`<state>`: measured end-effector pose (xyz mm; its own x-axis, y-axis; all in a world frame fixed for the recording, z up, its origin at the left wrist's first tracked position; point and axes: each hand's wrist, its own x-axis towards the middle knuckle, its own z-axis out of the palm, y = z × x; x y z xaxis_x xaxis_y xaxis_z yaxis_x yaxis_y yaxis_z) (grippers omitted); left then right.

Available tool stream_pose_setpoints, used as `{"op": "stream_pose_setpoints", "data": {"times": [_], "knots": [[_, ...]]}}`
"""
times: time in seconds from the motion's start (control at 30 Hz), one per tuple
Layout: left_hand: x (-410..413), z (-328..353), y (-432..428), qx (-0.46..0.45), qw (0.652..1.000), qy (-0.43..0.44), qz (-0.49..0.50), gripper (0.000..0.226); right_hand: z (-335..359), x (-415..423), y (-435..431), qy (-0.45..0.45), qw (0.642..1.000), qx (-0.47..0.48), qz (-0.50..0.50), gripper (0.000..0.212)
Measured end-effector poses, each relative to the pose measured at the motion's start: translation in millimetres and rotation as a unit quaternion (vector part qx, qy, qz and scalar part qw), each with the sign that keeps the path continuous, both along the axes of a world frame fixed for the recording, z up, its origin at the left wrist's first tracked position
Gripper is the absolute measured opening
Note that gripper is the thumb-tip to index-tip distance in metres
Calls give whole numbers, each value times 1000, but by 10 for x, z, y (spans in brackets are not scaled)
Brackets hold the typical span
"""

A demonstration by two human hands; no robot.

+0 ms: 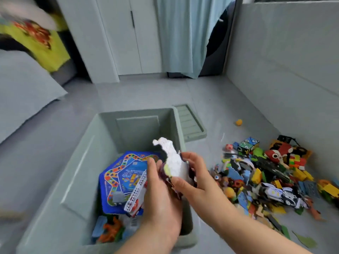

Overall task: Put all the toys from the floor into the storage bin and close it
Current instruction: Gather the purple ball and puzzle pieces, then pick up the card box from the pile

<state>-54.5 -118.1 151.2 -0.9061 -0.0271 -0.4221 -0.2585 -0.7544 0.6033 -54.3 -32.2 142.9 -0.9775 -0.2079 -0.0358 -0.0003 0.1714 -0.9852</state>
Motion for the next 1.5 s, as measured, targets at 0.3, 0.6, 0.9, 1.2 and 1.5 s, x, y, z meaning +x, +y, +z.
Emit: {"op": "stream_pose_setpoints", "data": {"times": [0.3,0.6,0.9,1.2,1.5], "knots": [[-150,-480,-1169,-81,965,-249,-11,60,-577,-214,-754,-263,963,67,8,39],[-229,-257,-611,101,978,-110,-147,52,-42,119,622,-262,949,-142,-105,50],[617,-852,976,75,863,-205,-456,54,-758,1237,1879,-298,865,-104,-390,15],[519,-1802,1215,-82,895,-269,-347,46,-2004,1049,2121,-271,873,402,-54,50],[-8,-2397,1686,-164,917,-316,-178,40,-2858,138,1779,-51,852,517,-68,71]]}}
